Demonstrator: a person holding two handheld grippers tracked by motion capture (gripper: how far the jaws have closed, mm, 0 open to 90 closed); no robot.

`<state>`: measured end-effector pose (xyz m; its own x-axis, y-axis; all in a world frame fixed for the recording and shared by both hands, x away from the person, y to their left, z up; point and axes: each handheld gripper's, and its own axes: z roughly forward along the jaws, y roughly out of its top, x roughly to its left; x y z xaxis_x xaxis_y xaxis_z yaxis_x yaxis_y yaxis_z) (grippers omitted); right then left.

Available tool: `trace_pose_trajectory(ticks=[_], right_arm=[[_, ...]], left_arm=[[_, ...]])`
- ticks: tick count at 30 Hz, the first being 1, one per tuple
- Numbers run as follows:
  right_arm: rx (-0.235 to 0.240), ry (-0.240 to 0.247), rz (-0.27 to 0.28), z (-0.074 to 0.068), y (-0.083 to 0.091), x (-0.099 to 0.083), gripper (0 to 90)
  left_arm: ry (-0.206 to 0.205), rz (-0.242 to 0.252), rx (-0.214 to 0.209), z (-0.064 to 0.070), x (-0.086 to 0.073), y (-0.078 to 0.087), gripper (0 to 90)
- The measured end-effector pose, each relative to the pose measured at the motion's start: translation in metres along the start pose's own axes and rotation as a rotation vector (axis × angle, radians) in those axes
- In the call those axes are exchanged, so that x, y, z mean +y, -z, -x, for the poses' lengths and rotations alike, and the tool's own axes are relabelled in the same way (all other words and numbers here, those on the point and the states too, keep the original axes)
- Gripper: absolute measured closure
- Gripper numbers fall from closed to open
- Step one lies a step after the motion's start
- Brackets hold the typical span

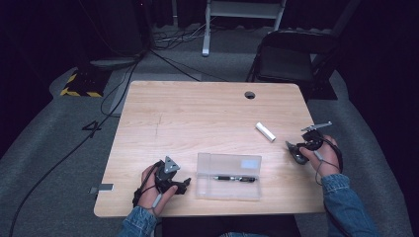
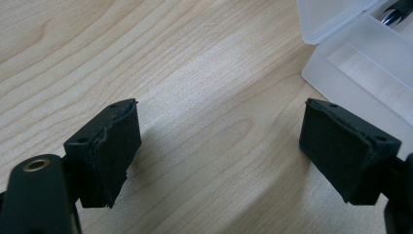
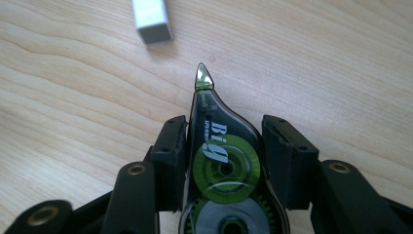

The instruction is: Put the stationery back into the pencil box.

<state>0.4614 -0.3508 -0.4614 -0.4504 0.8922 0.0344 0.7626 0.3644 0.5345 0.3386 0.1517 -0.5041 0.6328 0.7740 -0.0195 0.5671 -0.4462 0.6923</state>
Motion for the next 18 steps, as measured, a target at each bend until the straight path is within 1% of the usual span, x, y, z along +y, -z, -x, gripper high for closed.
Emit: trace_pose_trajectory(ticks=[4, 6, 9, 11, 18], right_arm=[[0.011, 0.019, 0.015, -0.007, 0.009, 0.005, 54.1], [0.022, 0.024, 0.029, -0.012, 0.015, 0.007, 54.1], [0.038, 0.044, 0.046, -0.021, 0.023, 0.01, 54.1], [0.045, 0.065, 0.058, -0.027, 0.029, 0.012, 54.1], [0.104, 0.11, 0.119, -0.054, 0.051, 0.012, 54.1]], left_arm=[[0.0, 0.0, 0.0, 0.0, 0.0, 0.0, 15.7], [0.0, 0.0, 0.0, 0.0, 0.0, 0.0, 15.7], [0.0, 0.0, 0.0, 0.0, 0.0, 0.0, 15.7], [0.0, 0.0, 0.0, 0.0, 0.0, 0.0, 15.7], [-0.001, 0.0, -0.001, 0.0, 0.0, 0.0, 15.7]])
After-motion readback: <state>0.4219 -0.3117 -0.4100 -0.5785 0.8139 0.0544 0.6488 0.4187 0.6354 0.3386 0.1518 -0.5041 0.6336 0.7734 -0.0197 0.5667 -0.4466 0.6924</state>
